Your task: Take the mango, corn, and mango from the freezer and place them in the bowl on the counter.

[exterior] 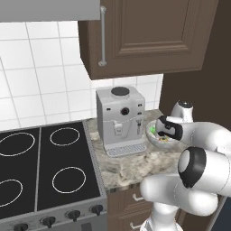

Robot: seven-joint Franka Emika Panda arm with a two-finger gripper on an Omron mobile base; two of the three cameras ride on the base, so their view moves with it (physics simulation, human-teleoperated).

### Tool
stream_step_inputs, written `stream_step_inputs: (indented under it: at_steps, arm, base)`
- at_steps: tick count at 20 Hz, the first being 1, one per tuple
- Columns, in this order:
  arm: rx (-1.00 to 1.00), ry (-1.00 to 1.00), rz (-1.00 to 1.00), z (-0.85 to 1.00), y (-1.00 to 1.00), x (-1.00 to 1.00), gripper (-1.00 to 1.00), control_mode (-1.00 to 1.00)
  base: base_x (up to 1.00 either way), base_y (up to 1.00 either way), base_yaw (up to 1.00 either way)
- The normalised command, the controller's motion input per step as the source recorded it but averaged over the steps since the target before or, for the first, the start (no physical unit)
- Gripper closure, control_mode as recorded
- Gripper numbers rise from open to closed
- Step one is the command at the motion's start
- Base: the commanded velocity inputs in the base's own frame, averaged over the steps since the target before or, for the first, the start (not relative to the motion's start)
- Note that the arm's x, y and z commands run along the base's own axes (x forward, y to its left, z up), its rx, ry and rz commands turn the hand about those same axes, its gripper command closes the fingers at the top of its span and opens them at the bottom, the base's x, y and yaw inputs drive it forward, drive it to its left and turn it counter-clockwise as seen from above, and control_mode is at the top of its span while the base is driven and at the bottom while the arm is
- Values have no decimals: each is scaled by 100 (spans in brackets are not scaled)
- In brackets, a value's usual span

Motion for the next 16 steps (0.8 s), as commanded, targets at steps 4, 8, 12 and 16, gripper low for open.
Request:
stream_step_inputs:
  at_steps: [4,8,12,16]
  arm:
    - [0,4,0,-9,0,1,-100,-100]
    - [0,0,0,0,0,0,-100,-100]
    - [0,0,0,0,0,0,-100,-100]
    - [0,0,0,0,0,0,-100,-100]
  base:
    - [0,0,0]
    - [0,0,0]
    - [0,0,0]
    - [0,0,0]
